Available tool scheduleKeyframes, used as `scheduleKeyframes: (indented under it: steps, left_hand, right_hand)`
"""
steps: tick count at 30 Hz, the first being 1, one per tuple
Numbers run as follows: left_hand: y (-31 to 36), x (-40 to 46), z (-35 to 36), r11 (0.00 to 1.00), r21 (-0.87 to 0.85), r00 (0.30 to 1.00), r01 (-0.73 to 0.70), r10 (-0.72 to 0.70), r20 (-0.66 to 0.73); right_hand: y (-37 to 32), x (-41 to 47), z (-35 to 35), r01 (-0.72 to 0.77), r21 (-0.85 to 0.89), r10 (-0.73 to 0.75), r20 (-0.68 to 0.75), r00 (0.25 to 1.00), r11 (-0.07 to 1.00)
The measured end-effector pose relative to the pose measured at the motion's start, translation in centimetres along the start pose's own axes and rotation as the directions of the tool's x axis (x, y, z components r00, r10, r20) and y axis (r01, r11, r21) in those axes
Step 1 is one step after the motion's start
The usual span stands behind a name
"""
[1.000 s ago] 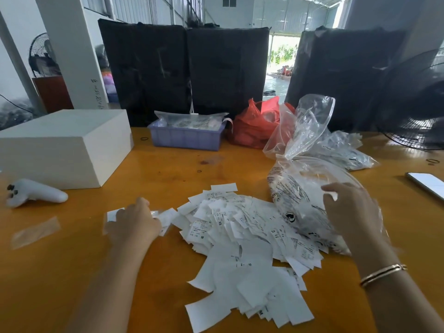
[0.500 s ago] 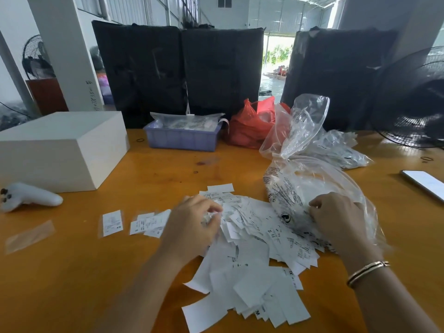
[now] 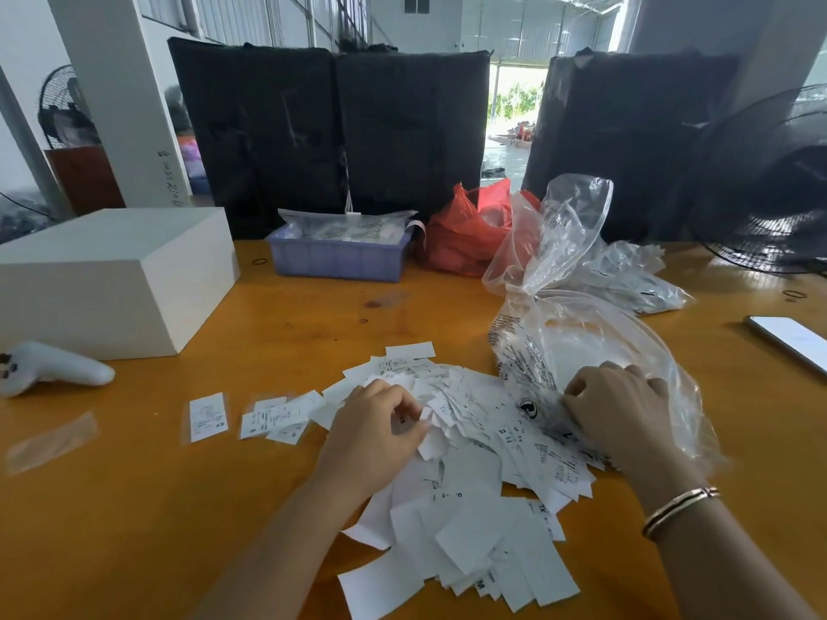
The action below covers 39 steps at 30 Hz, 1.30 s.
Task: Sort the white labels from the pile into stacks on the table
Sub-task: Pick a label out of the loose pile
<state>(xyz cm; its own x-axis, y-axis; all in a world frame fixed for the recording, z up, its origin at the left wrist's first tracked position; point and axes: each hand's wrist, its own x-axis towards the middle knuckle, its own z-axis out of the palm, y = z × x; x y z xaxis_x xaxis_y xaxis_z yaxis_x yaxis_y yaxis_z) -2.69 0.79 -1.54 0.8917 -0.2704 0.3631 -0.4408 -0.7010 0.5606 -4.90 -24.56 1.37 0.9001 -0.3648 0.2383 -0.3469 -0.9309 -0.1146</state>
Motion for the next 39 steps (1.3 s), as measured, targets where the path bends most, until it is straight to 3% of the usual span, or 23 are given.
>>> scheduleKeyframes:
  steps: [4,9,17,23,28,31,37,39]
  left_hand:
    - [0.2,0.0,-0.5,0.997,-0.055,0.997,0.054,-0.056,-0.047]
    - [0.4,0.0,-1.0,0.987,-0.121,0.987,0.102,-0.116,-0.115]
    - [0.6,-0.2,-1.0,0.982,-0.172,0.983,0.078,-0.105,-0.153]
    - [0.2,0.1,-1.6,0.958,-0.263,0.941,0.115,-0.189,-0.279]
    - [0.0,0.3,-1.7,0.949,-0.295,0.947,0.114,-0.194,-0.256]
    - [-0.1,0.2,-1.4,0.956,-0.270,0.956,0.114,-0.180,-0.232]
    - [-0.1,0.1,-1.4,0.953,-0.272,0.959,0.134,-0.194,-0.207]
    - [-0.2,0.1,-1.4,0.954,-0.261,0.960,0.148,-0.202,-0.195]
  right_hand:
    - [0.4,0.2,-0.2,-0.065,0.037,0.068,-0.077,0.995,0.997]
    - [0.5,0.2,-0.1,-0.046,-0.064,0.047,0.006,0.999,0.997]
    - [0.3,0.4,0.3,-0.076,0.011,0.077,-0.027,0.997,0.997]
    - [0.5,0.3,0.5,-0.039,0.172,0.080,-0.238,0.968,0.984]
    - [0.1,0.4,0.4,0.032,0.233,0.053,-0.347,0.936,0.972]
    - [0.1,0.2,0.2,0.052,0.258,0.035,-0.323,0.946,0.965]
    - [0.4,0.3,-0.3,-0.018,0.141,0.036,-0.127,0.991,0.990]
    - [0.4,0.3,-0.3,-0.027,0.168,0.052,-0.144,0.988,0.985]
